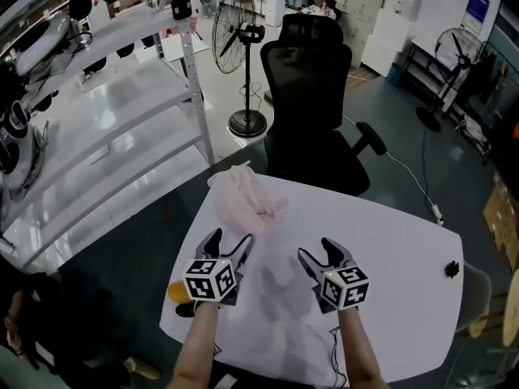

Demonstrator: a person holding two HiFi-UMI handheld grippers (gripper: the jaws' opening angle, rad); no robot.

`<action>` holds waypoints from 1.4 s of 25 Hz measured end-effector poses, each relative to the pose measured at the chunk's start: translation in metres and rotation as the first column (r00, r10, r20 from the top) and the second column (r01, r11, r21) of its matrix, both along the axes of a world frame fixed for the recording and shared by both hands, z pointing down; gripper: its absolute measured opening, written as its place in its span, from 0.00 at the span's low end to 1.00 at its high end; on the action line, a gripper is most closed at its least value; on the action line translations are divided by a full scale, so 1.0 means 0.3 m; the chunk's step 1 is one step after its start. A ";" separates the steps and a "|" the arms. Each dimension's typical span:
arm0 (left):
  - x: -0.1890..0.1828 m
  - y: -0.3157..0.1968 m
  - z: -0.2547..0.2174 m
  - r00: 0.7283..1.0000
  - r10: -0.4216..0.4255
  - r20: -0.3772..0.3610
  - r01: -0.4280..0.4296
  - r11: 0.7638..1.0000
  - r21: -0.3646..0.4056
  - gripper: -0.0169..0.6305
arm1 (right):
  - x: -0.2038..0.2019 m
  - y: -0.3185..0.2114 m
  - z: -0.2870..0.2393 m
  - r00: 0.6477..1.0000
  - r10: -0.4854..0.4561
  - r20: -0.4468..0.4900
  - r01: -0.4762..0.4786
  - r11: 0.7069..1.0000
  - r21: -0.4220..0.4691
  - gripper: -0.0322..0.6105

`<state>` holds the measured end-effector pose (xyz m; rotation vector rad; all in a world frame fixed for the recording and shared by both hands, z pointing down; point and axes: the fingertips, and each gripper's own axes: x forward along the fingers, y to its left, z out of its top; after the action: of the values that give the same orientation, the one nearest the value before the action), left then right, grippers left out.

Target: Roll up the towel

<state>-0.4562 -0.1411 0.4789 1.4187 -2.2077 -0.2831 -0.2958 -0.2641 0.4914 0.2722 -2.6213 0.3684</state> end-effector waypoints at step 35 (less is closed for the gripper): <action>-0.196 -0.155 0.287 0.983 -0.034 -0.181 0.011 0.992 -0.126 0.16 | -0.454 -0.010 0.201 0.966 -0.247 -0.079 0.253 0.964 0.083 0.10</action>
<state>-0.5150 -0.1875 0.5649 1.2502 -2.0560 -0.2680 -0.4321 -0.2671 0.5518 -0.0181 -2.5682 0.1488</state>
